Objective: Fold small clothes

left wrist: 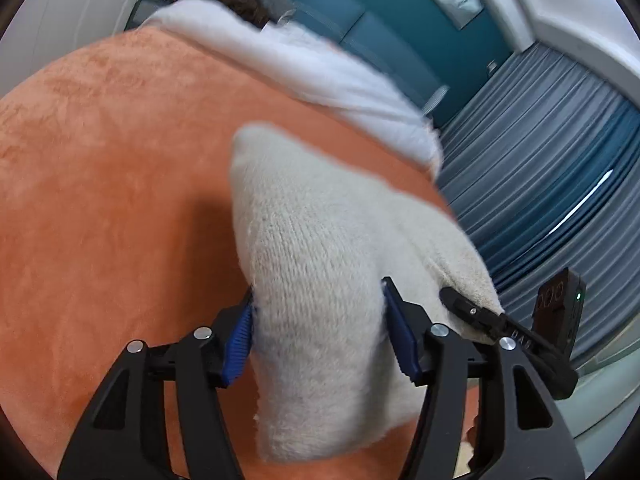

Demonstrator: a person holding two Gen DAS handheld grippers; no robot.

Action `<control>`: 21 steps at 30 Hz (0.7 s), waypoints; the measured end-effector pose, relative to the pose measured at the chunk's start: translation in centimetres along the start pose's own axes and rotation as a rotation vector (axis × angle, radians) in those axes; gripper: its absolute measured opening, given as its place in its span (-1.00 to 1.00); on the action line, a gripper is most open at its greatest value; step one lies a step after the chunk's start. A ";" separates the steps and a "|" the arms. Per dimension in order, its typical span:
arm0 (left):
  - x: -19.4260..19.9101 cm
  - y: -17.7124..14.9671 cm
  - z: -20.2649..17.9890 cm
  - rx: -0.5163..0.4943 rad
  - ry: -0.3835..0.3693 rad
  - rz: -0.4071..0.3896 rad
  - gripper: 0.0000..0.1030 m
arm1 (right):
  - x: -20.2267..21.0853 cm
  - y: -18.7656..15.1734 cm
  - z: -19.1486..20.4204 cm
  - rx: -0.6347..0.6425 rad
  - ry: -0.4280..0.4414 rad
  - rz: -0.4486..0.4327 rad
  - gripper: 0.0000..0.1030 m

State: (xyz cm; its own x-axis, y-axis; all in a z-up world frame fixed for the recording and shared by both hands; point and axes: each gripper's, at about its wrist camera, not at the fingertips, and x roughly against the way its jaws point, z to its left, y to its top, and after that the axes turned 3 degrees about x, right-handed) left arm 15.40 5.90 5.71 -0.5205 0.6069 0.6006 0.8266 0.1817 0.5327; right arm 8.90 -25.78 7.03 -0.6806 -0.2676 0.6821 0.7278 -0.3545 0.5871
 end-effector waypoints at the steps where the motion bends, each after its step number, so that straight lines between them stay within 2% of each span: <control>1: -2.3 -0.9 0.7 0.011 0.056 0.054 0.11 | -2.0 -0.6 -1.5 -0.043 -0.024 0.054 -0.29; 2: -4.3 -1.7 1.4 0.021 0.120 0.101 0.04 | -4.2 -1.6 -3.4 -0.081 -0.076 0.127 -0.29; 3: -5.5 -2.7 2.1 0.027 0.182 0.124 0.13 | -5.5 -2.5 -4.6 -0.101 -0.132 0.168 -0.28; 6: -4.6 -3.8 2.1 0.039 0.156 0.084 0.14 | -3.2 -3.2 -5.4 -0.169 -0.045 0.073 -0.24; 8: -3.8 -3.5 2.0 0.038 0.159 0.076 0.14 | -0.5 -3.2 -4.2 -0.144 -0.062 0.001 -0.20; 10: -3.4 -3.5 1.6 0.012 0.195 0.078 0.14 | 1.8 -3.7 -2.7 -0.078 -0.087 -0.073 -0.20; 11: -3.4 -3.5 1.5 0.000 0.212 0.084 0.14 | 2.2 -4.2 -2.2 -0.042 -0.101 -0.081 -0.20; 12: -3.4 -3.9 1.1 -0.013 0.233 0.095 0.14 | 1.5 -4.7 -1.9 -0.010 -0.122 -0.053 -0.20; 15: -3.6 -5.0 0.0 -0.066 0.289 0.117 0.13 | -3.1 -6.0 -1.9 0.074 -0.266 0.121 -0.29; 19: -2.2 -5.9 -1.9 -0.166 0.341 0.097 0.14 | 0.4 -6.1 -0.1 0.073 -0.265 0.012 -0.30; 21: -1.5 -6.5 -2.7 -0.207 0.362 0.085 0.20 | 1.2 -6.6 0.5 0.101 -0.295 -0.001 -0.30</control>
State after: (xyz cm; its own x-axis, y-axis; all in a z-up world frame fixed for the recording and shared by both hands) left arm 10.18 1.68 2.96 -0.5249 0.2957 0.7982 0.8282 -0.0389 0.5591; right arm 3.35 -23.34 4.19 -0.6382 0.0095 0.7698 0.7417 -0.2603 0.6182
